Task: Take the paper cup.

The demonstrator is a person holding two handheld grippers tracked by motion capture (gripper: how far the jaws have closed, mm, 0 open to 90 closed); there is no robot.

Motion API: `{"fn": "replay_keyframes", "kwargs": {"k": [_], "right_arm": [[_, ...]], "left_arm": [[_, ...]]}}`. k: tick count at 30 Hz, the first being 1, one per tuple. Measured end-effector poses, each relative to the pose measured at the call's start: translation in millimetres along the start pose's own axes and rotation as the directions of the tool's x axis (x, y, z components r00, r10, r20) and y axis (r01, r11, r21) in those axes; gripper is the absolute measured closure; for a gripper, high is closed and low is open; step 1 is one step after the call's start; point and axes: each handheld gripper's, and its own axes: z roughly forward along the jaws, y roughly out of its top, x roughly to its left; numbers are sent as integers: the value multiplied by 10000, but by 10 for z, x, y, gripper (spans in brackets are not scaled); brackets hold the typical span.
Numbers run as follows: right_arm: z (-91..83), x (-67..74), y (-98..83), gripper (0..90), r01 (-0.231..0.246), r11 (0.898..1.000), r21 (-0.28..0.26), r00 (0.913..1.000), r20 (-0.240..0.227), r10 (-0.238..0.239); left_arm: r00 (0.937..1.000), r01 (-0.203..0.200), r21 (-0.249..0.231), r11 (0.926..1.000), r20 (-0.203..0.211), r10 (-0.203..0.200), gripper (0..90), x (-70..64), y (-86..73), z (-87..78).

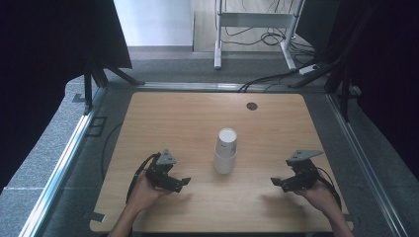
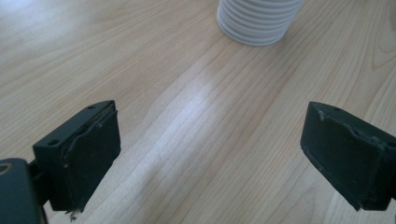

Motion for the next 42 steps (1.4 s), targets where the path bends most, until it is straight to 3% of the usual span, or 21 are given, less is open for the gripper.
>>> {"fn": "replay_keyframes", "kwargs": {"k": [20, 29, 42], "right_arm": [[-68, 104, 253, 29, 408, 9992, -18, 9982, -428, -408], [-126, 136, 380, 54, 605, 9981, -60, 9964, -586, -608], [-182, 202, 621, 95, 940, 9956, -58, 9937, -614, -942]], "left_arm": [[9985, -547, -119, 9984, 78, 548, 70, -71, 216, 25], [9961, -817, -242, 9964, 328, 825, 71, -158, 407, 136], [9927, -1057, -286, 9940, 554, 1071, 79, -220, 559, 265]]}}
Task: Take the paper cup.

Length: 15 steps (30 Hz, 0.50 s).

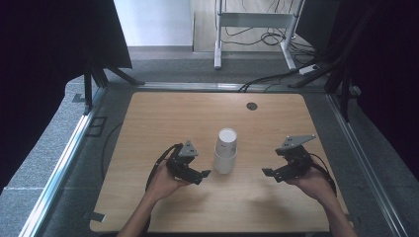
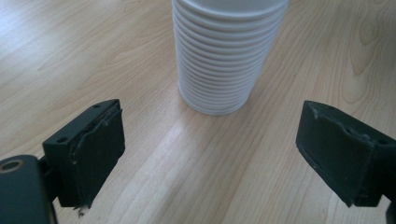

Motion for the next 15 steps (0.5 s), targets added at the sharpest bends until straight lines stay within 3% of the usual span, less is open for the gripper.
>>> {"fn": "replay_keyframes", "kwargs": {"k": [15], "right_arm": [[88, 84, 251, 114, 389, 9983, 431, 9990, -232, -379]], "left_arm": [[9995, -214, 13, 9998, 211, 214, 79, 17, 142, 130]]}}
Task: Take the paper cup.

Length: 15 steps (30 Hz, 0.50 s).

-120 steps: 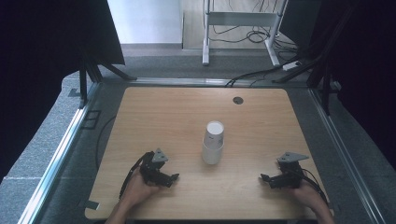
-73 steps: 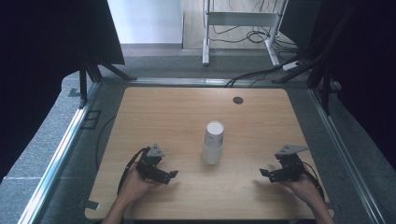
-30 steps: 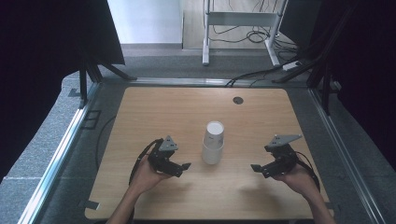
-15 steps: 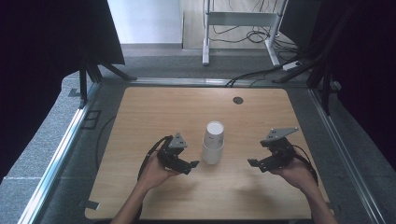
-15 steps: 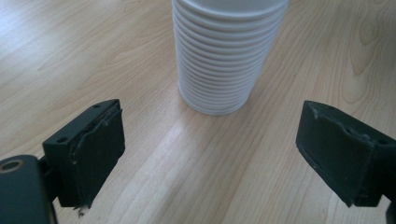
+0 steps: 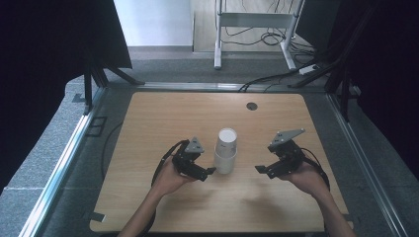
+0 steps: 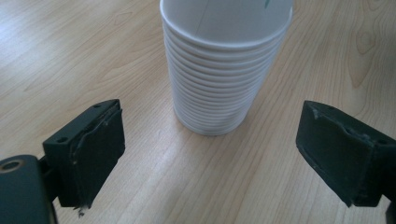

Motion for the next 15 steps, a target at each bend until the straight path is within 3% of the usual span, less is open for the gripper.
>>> {"fn": "replay_keyframes", "kwargs": {"k": [15], "right_arm": [[46, 8, 231, 132, -32, 9999, 109, 9996, -286, 35]], "left_arm": [[9996, -171, -14, 9999, 238, 172, 79, 11, 112, 100]]}}
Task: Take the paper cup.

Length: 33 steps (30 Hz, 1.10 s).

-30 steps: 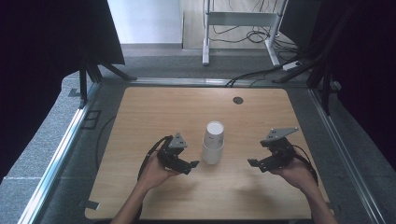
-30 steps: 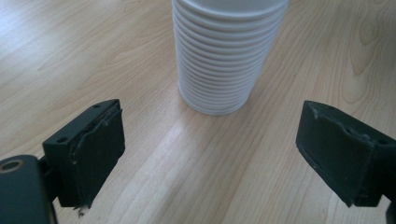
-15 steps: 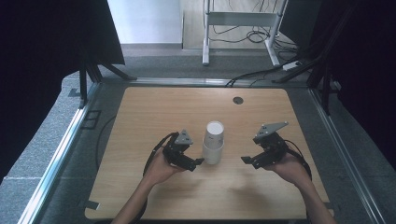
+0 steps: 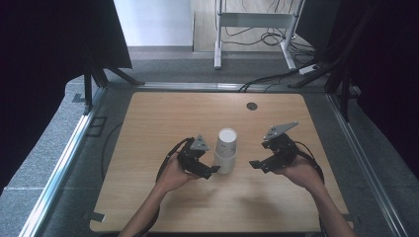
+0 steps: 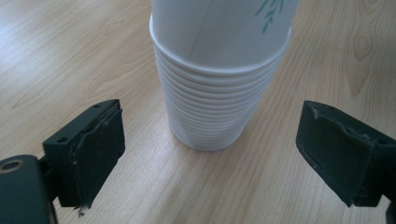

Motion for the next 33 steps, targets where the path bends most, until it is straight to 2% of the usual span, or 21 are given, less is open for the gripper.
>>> {"fn": "replay_keyframes", "kwargs": {"k": [13, 20, 33], "right_arm": [[69, 67, 312, 136, 526, 9968, 595, 9986, -101, -521], [95, 101, 481, 136, 820, 9908, 1079, 9966, -16, -823], [154, 135, 721, 134, 1369, 9783, 1554, 9903, 2, -1386]], "left_arm": [[9999, -82, -42, 10000, 68, 82, 82, 9, 72, 67], [9999, -79, -121, 9999, 117, 80, 87, 14, 94, 84], [9996, -11, -329, 9995, 268, 20, 112, 21, 133, 140]]}}
